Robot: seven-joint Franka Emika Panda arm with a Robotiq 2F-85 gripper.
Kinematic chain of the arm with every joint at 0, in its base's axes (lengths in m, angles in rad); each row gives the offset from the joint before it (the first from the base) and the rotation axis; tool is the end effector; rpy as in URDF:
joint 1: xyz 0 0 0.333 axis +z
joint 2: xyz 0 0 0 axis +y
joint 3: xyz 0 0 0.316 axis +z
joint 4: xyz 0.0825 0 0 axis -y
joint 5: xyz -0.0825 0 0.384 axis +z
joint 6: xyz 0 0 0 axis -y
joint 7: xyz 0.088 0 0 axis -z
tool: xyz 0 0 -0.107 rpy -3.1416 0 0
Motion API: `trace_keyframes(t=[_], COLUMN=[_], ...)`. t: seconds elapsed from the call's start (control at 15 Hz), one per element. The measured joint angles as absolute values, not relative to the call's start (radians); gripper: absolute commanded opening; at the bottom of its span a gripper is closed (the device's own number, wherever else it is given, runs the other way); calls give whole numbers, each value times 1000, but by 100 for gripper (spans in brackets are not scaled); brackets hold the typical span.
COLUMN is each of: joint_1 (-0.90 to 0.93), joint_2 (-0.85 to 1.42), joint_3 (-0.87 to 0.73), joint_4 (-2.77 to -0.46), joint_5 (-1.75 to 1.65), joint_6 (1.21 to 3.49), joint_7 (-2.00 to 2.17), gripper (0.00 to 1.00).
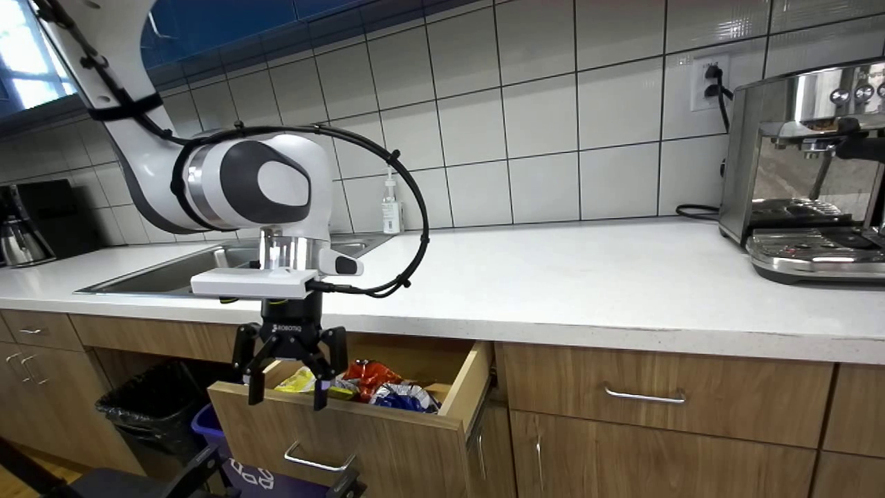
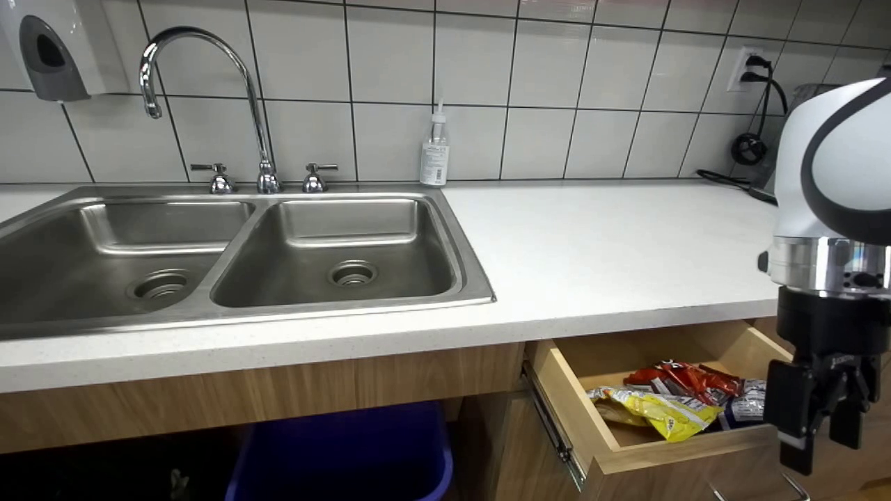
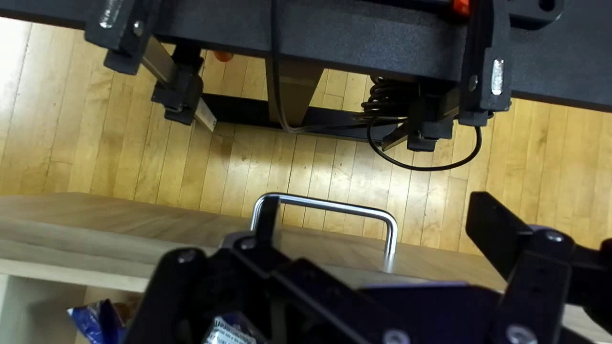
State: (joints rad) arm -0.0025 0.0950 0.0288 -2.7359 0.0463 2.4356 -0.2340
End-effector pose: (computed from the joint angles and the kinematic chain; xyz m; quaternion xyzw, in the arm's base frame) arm 0.3479 0.0097 0.1667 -0.9746 -0.1074 0.1940 0.0329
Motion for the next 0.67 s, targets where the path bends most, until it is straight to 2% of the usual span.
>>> trace_keyframes(t=[0.67], joint_1=[-1], joint_2=[99], joint_3=[28], joint_4=[-2761], joint_5=[34], joint_6=[2453], joint_7=[-230], gripper=[100])
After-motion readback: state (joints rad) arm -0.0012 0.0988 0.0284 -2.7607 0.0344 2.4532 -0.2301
